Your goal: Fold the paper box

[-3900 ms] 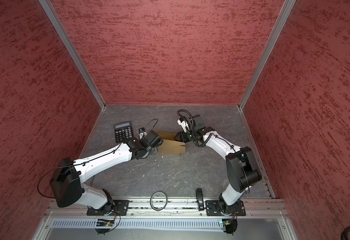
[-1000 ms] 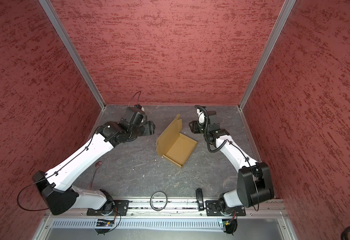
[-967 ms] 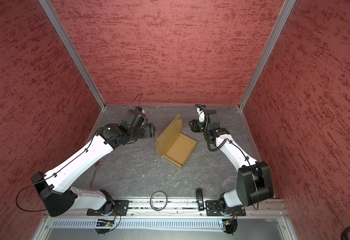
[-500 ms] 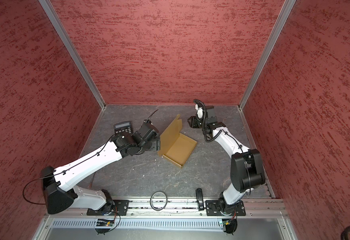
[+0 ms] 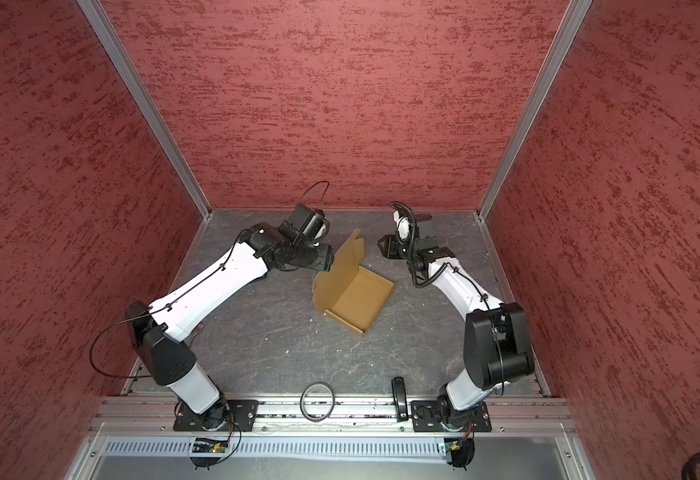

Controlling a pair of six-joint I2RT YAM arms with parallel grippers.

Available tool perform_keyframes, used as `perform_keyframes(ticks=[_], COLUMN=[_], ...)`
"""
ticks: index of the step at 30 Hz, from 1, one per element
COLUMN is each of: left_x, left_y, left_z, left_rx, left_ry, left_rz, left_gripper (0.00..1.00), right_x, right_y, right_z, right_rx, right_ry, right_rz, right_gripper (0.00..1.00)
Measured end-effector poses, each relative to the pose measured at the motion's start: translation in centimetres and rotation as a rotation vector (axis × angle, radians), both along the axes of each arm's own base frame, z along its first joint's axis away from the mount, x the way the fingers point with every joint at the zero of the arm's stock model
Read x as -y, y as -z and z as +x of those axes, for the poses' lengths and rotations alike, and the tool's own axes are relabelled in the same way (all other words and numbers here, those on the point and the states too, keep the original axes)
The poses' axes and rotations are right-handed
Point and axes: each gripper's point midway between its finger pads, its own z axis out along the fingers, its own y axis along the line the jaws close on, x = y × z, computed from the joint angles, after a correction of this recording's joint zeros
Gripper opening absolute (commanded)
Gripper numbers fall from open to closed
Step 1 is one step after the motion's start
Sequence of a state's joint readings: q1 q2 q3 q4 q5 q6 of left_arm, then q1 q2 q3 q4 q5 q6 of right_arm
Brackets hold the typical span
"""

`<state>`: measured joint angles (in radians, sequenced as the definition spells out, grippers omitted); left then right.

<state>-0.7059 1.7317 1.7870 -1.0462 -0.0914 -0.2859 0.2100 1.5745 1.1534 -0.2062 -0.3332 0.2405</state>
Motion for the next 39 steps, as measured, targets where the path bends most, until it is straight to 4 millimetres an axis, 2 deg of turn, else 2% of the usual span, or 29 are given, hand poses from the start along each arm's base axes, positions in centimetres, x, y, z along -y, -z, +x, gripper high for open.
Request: perform_keyframes(ticks=[6, 10, 12, 16, 23, 28, 31, 39], left_x=[2.8, 3.6, 3.9, 4.0, 3.7, 3.4, 3.4, 3.0], left_y=[2.4, 3.9, 4.5, 5.1, 5.4, 5.8, 5.7, 5.6], left_z=[0.8, 1.2, 1.4, 1.7, 2.1, 2.5, 2.7, 3.4], left_rx=[-0.082, -0.117, -0.126, -0.138, -0.129, -0.094, -0.072, -0.039], left_ry=[0.144, 0.199, 0.219, 0.253, 0.306, 0.366, 0.411, 0.515], left_rz=[0.041, 0.075, 0.092, 0.124, 0.168, 0.214, 0.23, 0.246], left_gripper=[0.62, 0.54, 0.45, 0.3, 0.2, 0.03, 0.0, 0.0], right_x=[0.3, 0.4, 0.5, 0.7, 1.0, 1.0, 1.1, 1.6], right_y=[0.9, 1.5, 1.5, 1.1, 0.8, 0.8, 0.7, -0.4], right_z=[-1.0, -1.5, -1.5, -1.5, -1.3, -1.3, -1.3, -1.5], right_rx=[-0.018, -0.033, -0.032, -0.022, -0.01, -0.013, -0.014, 0.004], right_ry=[0.007, 0.009, 0.011, 0.016, 0.023, 0.028, 0.033, 0.055], right_rz=[0.008, 0.01, 0.011, 0.013, 0.018, 0.022, 0.023, 0.022], right_gripper=[0.51, 0.51, 0.51, 0.51, 0.51, 0.51, 0.51, 0.51])
